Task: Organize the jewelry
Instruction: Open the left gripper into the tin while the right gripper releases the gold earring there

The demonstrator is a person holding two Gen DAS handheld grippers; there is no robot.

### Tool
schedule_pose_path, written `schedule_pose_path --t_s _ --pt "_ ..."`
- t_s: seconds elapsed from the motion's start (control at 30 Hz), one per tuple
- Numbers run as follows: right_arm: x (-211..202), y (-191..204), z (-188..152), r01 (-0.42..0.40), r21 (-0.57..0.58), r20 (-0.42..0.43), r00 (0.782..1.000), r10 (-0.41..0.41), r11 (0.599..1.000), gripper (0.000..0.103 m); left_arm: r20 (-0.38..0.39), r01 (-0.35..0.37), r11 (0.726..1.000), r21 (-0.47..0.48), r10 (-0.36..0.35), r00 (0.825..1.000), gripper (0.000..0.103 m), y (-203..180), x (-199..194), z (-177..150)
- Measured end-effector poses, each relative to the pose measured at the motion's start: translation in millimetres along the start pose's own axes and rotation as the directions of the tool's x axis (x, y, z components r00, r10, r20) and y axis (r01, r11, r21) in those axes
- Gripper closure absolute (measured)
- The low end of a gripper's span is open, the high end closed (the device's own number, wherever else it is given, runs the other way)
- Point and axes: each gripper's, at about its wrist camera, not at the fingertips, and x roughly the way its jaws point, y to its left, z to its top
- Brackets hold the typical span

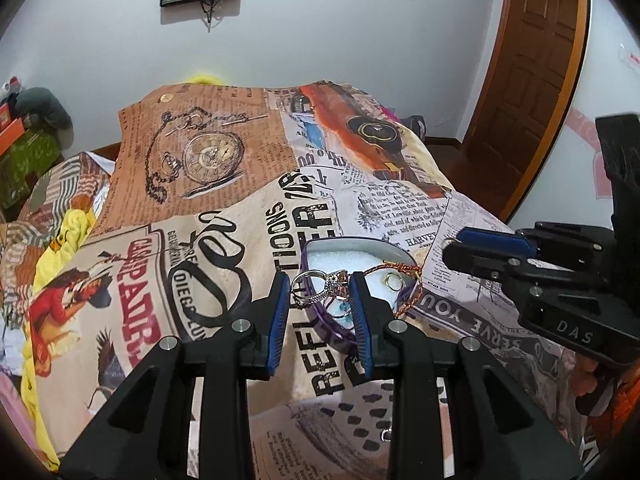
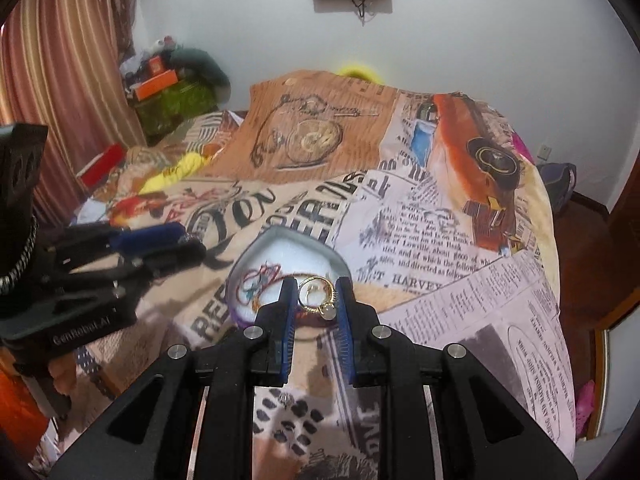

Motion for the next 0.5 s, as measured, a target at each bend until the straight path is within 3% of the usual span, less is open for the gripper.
schedule_pose_path --t_s 0.5 --pt "19 -11 10 -0.034 0.047 -0.015 0.999 0.035 0.998 0.086 -0.052 0.033 0.999 0.031 -0.032 0.998 0.074 -8 32 3"
